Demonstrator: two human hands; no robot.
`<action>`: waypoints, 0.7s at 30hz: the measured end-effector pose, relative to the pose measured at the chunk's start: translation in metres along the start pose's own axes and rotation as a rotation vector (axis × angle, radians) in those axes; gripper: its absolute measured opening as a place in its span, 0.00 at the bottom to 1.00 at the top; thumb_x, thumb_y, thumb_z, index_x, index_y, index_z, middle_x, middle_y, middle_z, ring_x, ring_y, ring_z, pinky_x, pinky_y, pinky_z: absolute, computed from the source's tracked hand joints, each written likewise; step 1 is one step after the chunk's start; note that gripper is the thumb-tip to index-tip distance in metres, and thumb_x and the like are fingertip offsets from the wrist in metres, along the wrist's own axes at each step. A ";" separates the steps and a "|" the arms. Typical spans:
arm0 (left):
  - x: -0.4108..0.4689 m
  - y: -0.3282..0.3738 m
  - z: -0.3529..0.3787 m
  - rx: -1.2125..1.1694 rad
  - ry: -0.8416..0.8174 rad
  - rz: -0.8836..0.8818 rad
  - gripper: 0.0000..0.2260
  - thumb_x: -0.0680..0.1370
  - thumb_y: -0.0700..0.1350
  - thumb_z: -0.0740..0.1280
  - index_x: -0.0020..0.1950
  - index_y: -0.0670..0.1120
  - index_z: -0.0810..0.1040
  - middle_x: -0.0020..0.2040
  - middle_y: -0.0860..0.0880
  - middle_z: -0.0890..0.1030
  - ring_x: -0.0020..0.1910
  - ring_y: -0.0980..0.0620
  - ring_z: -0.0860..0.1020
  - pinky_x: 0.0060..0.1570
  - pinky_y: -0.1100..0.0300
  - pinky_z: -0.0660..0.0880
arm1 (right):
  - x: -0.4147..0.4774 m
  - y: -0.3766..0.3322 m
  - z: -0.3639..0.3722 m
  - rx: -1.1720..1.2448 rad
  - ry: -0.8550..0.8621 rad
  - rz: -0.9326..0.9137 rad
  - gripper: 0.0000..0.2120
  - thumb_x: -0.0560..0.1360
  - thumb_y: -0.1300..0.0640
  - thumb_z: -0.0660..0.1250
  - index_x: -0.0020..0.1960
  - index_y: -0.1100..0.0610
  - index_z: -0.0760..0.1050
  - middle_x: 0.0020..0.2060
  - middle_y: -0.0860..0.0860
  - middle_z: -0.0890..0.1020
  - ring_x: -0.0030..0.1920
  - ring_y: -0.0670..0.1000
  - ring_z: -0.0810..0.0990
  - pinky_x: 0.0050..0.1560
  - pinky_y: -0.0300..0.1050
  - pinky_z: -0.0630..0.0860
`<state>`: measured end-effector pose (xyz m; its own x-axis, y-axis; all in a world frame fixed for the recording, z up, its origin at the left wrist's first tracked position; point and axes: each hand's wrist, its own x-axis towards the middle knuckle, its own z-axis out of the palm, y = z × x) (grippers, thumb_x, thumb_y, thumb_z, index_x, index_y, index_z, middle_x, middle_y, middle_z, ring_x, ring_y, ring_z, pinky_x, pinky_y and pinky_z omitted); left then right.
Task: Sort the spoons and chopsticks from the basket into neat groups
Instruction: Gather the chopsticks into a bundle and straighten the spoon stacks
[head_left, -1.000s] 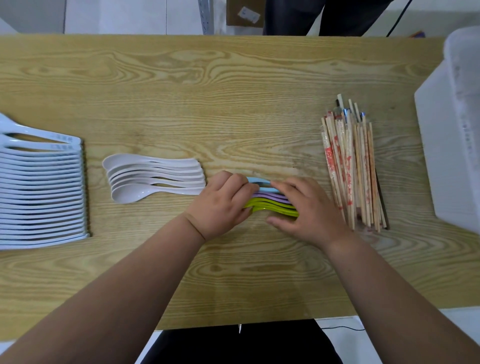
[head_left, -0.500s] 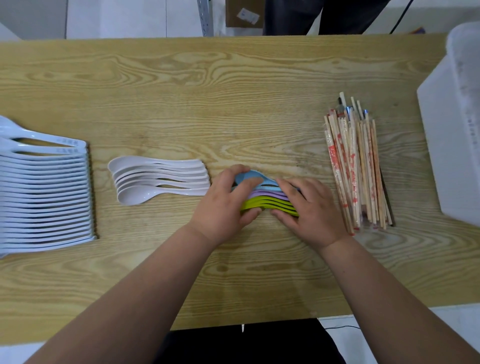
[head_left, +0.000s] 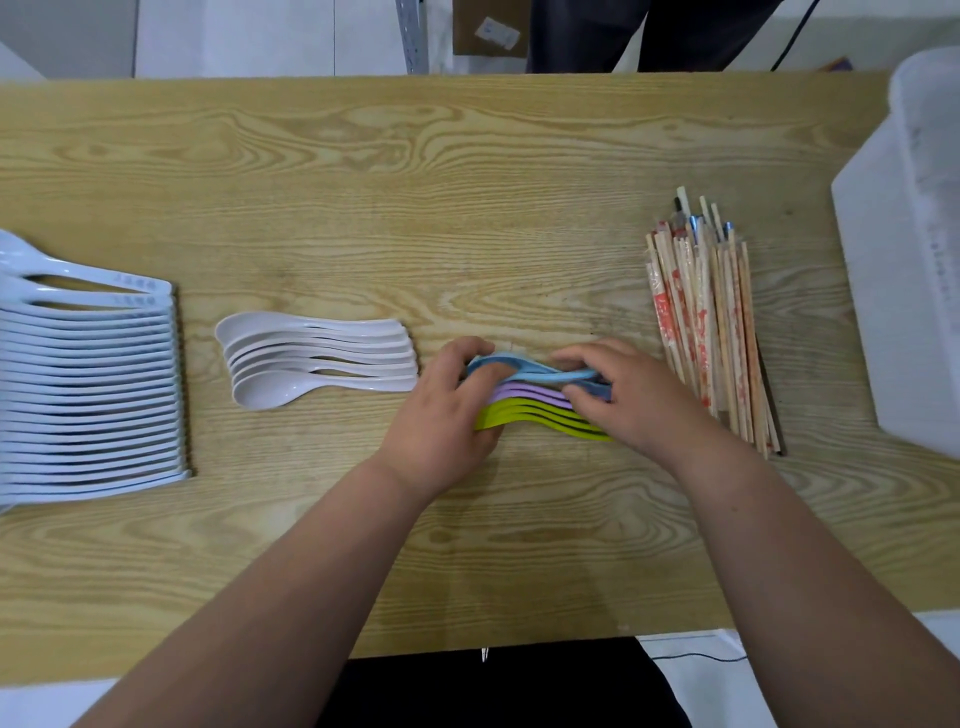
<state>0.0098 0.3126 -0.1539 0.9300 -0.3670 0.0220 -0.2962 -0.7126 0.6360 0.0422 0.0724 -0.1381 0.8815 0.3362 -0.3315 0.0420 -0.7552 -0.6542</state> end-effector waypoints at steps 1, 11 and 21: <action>0.000 0.001 0.000 0.000 0.011 0.003 0.27 0.63 0.33 0.77 0.62 0.38 0.80 0.63 0.34 0.75 0.60 0.34 0.77 0.59 0.43 0.77 | 0.002 0.000 -0.005 0.000 -0.043 0.024 0.18 0.77 0.57 0.69 0.66 0.45 0.77 0.53 0.41 0.78 0.52 0.44 0.78 0.53 0.41 0.74; -0.006 0.006 -0.004 0.013 0.101 -0.109 0.23 0.68 0.39 0.70 0.64 0.41 0.81 0.52 0.39 0.76 0.51 0.41 0.78 0.55 0.56 0.73 | 0.004 0.004 -0.032 -0.345 0.235 0.166 0.17 0.72 0.62 0.65 0.60 0.54 0.77 0.51 0.55 0.80 0.52 0.59 0.77 0.48 0.52 0.75; 0.015 0.016 0.001 0.016 0.080 -0.209 0.22 0.69 0.40 0.73 0.62 0.42 0.80 0.54 0.40 0.76 0.53 0.38 0.76 0.58 0.48 0.74 | -0.045 0.017 0.015 -0.309 0.432 -0.349 0.03 0.71 0.60 0.69 0.43 0.58 0.82 0.42 0.54 0.79 0.48 0.56 0.78 0.50 0.52 0.76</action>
<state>0.0185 0.2951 -0.1438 0.9856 -0.1623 -0.0479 -0.0979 -0.7778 0.6209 -0.0040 0.0530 -0.1443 0.8988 0.3832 0.2127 0.4382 -0.7915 -0.4259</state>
